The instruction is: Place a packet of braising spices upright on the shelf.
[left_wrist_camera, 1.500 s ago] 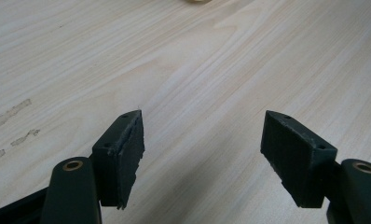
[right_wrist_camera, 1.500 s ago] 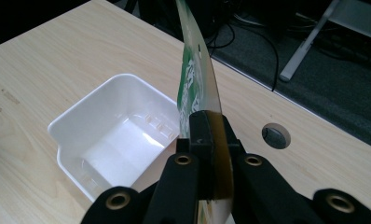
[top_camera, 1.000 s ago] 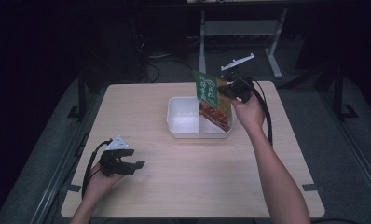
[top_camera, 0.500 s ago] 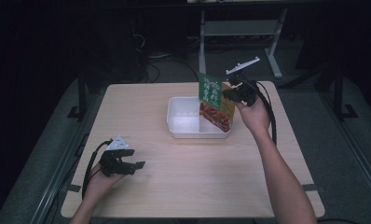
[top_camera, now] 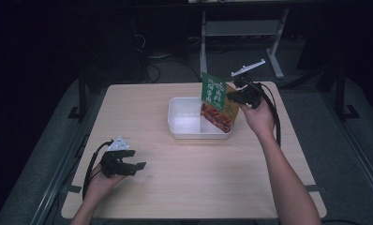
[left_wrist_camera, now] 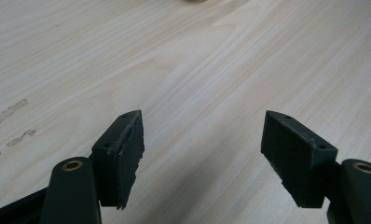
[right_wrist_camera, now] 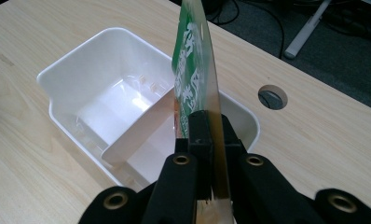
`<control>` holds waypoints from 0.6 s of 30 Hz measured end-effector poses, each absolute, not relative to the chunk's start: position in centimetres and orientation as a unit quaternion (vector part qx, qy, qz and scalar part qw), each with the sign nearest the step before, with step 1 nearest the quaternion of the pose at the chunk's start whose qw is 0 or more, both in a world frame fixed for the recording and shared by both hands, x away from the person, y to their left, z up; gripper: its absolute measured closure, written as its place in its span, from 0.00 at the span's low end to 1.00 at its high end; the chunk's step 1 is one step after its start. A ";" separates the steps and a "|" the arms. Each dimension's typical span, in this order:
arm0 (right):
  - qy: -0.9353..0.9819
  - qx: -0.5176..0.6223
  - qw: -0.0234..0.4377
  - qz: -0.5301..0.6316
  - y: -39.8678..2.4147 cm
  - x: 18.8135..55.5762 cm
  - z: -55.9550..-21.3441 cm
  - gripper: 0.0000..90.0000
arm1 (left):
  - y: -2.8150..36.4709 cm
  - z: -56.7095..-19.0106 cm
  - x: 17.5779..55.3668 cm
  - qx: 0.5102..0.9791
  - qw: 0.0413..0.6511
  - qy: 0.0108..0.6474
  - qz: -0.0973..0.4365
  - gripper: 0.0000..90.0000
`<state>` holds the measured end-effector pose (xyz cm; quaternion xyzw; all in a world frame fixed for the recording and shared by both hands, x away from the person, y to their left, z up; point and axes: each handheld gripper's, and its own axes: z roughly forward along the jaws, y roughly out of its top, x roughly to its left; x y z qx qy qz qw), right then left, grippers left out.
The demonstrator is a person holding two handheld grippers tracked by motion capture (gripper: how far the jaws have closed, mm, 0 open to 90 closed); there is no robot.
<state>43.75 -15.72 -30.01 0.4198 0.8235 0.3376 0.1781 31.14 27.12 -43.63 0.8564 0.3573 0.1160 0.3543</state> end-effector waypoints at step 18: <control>0.810 0.444 0.148 0.353 -17.8 43.4 -30.5 0.54 | 27.1 -43.7 31.1 0.856 0.354 0.358 0.116 0.33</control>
